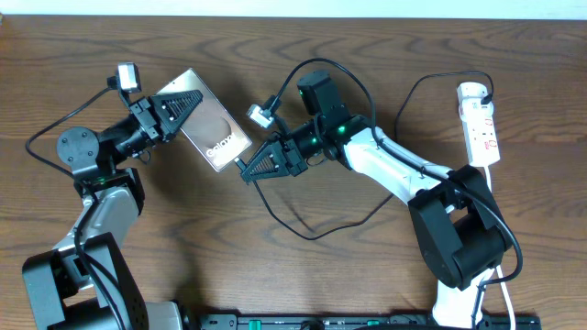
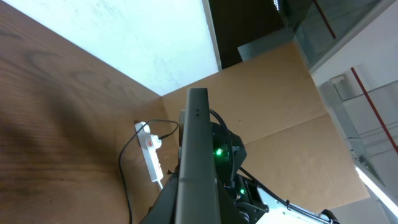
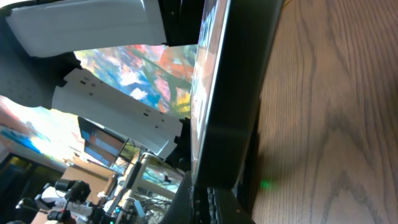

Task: Plug charger to phone and switch on socket
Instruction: 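Lift the connector with the right gripper toward the phone's bottom port, then push the connector into the phone's port held by the left gripper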

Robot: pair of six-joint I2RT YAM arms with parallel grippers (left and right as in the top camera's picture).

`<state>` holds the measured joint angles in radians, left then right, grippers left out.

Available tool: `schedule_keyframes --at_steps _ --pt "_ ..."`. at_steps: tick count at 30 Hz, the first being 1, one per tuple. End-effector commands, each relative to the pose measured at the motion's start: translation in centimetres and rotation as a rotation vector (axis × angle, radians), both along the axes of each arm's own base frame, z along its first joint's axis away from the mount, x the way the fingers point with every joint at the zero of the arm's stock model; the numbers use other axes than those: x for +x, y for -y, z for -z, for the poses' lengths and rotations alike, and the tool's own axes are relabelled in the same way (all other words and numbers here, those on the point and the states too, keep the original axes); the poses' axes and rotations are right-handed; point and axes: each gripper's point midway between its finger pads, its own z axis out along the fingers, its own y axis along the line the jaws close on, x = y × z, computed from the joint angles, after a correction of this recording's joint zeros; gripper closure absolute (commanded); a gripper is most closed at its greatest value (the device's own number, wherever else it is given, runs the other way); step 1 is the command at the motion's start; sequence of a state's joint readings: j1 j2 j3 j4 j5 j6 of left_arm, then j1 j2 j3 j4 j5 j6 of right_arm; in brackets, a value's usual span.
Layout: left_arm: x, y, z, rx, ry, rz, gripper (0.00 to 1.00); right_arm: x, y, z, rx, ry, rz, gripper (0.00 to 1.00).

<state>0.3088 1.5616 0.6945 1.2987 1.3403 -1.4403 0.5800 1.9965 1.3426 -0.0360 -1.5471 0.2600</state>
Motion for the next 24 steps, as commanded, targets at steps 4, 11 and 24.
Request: schedule_keyframes --at_steps 4,11,24 --pt "-0.1 0.4 -1.1 0.007 0.034 0.008 0.93 -0.1 -0.1 -0.2 0.009 -0.001 -0.013 0.99" --pt "-0.6 0.8 -0.9 0.037 0.063 0.037 0.93 0.6 -0.5 -1.2 0.020 0.019 -0.007 0.99" --pt "-1.5 1.3 -0.5 0.093 0.114 0.094 0.93 1.1 -0.9 -1.9 0.026 0.038 0.009 0.99"
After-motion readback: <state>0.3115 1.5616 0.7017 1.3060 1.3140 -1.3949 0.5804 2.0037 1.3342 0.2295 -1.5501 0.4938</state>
